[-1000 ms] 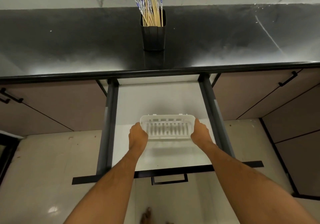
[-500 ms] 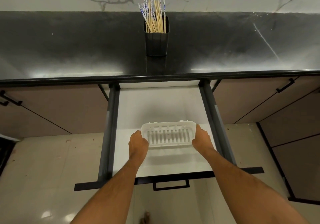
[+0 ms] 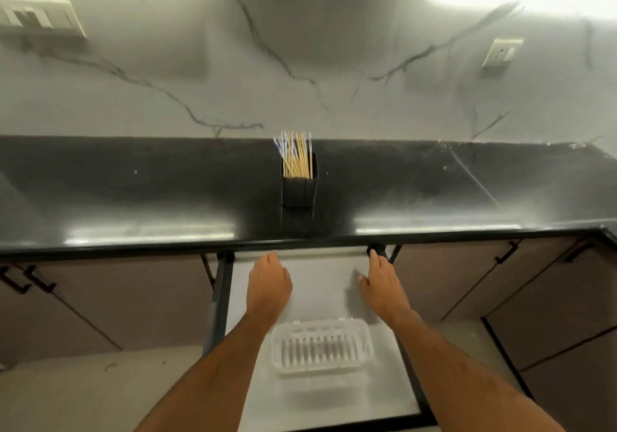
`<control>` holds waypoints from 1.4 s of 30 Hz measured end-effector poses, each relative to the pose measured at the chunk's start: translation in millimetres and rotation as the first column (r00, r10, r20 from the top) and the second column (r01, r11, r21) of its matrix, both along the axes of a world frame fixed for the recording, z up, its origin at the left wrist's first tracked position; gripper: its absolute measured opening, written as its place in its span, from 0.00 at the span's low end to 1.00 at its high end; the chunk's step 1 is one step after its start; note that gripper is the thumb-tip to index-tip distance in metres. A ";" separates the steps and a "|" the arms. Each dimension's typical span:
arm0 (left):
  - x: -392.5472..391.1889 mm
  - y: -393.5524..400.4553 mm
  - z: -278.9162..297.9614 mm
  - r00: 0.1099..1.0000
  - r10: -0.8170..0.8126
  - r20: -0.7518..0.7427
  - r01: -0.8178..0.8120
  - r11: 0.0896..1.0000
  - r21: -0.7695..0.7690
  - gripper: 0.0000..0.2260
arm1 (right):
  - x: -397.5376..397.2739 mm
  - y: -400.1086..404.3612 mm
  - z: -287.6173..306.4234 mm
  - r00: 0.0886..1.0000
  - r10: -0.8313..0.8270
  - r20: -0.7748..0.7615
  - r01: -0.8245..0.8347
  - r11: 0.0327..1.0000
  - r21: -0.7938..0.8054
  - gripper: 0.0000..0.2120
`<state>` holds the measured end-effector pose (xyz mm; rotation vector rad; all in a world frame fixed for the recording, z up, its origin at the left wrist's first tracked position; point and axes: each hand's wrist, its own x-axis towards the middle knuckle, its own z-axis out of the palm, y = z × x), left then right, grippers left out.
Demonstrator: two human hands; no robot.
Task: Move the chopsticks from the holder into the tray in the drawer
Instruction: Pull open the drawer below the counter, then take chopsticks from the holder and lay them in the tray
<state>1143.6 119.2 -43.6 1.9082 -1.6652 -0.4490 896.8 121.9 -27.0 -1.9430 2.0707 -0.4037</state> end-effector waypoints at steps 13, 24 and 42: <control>0.2 -155.5 95.0 0.995 0.051 0.085 -0.030 0.973 -0.229 0.15 | 42.3 -174.3 88.5 0.985 0.163 0.050 -0.146 0.958 -0.249 0.32; -4.2 -255.4 89.7 0.994 0.098 0.043 -0.090 0.982 -0.165 0.05 | 96.4 -284.5 86.1 0.943 0.210 0.258 -0.151 0.962 -0.228 0.12; 12.3 -350.0 51.6 0.986 0.053 -0.156 -0.065 0.995 -0.074 0.07 | 155.2 -368.7 53.3 0.843 0.086 0.531 -0.057 0.996 -0.069 0.18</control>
